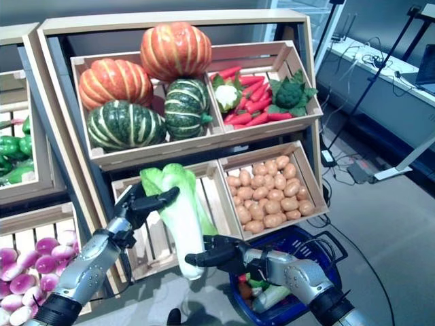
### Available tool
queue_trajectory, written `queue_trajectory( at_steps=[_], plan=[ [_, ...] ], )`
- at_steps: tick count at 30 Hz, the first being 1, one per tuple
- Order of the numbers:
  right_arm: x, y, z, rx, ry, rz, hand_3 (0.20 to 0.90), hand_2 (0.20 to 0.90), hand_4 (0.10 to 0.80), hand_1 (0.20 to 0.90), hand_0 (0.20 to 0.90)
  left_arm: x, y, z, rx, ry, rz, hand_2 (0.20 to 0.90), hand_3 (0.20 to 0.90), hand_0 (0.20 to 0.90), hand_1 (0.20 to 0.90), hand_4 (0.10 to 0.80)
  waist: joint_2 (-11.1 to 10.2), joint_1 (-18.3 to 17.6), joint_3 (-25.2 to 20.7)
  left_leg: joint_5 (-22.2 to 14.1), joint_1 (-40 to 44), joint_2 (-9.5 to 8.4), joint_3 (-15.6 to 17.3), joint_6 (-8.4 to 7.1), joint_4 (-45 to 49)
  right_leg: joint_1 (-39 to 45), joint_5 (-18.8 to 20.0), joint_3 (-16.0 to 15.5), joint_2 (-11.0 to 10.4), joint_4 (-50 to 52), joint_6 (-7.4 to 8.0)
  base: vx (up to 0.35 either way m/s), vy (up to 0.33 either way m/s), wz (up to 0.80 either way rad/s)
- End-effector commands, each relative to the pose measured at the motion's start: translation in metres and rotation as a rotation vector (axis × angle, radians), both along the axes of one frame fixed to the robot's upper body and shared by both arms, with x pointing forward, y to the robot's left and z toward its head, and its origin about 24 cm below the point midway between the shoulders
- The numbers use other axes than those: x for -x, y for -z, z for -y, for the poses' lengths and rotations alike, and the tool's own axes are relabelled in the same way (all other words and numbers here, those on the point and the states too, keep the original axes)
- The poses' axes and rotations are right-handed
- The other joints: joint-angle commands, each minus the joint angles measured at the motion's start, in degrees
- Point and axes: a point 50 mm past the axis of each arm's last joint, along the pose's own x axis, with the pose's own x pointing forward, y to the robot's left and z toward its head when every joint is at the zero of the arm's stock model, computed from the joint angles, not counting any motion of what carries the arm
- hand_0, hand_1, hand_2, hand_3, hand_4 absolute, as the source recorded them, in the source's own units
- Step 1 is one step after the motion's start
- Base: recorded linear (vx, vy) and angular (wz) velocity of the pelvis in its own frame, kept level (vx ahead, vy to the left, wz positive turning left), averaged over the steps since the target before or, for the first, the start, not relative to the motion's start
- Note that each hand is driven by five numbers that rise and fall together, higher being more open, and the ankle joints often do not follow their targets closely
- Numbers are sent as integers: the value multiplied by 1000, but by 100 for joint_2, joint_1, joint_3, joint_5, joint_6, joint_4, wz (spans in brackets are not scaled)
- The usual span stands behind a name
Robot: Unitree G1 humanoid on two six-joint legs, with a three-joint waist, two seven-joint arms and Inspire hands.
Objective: Put vegetables into the basket
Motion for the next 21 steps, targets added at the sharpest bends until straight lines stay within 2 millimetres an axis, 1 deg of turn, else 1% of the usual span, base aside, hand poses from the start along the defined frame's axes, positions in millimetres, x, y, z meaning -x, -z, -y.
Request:
queue_trajectory(
  at_steps=[1,3,6,7,9,17,19,20,21],
  plan=[
    [-42,-98,-17,-519,147,434,300,300,400,300,300,-13,-36,25,88,170,187,900,900,900,900,800,-36,53,-275,-795,524,158,210,-184,14,-412,503,235,-413,196,87,0,0,0],
    [-45,-106,-8,-602,240,468,300,300,400,300,300,-12,-33,24,128,177,172,900,900,900,900,800,-21,32,-270,-814,532,167,225,-180,14,-412,490,252,-402,195,92,-18,-12,-5],
    [-48,-116,4,-676,365,526,300,300,400,300,300,-11,-30,23,186,192,153,900,900,900,900,800,-5,2,-264,-829,546,177,239,-171,14,-413,479,292,-388,196,92,-11,-9,-5],
    [-48,-118,12,-710,430,556,300,300,400,300,300,-10,-30,22,210,196,152,900,900,900,900,800,5,-24,-274,-843,537,183,260,-162,14,-426,475,313,-375,184,88,-28,-6,-6],
    [-48,-120,20,-754,522,579,300,300,400,300,300,-10,-30,23,256,198,146,900,900,900,900,800,20,-53,-276,-855,528,191,267,-153,14,-436,472,333,-358,168,84,-33,-5,-10],
    [-48,-110,57,-852,889,645,300,300,400,300,300,-12,-31,25,356,179,140,900,900,900,900,800,29,-166,-247,-862,513,226,363,-133,14,-492,474,438,-298,148,53,-32,-17,-9],
    [-46,-106,66,-862,999,647,300,300,400,300,300,-13,-31,24,371,169,140,900,900,900,900,800,33,-179,-246,-861,507,227,382,-135,14,-493,484,444,-296,124,48,-5,-17,-10],
    [-44,-100,75,-859,1093,646,300,300,400,300,300,-13,-31,22,378,157,142,900,900,900,900,800,38,-197,-247,-869,507,229,397,-132,14,-491,484,460,-286,112,44,5,-14,-8],
    [-44,-99,77,-859,1116,639,300,300,400,300,300,-13,-31,21,381,152,141,900,900,900,900,800,40,-203,-246,-869,506,229,399,-131,14,-491,486,462,-284,109,43,10,-18,-7]
  ],
)
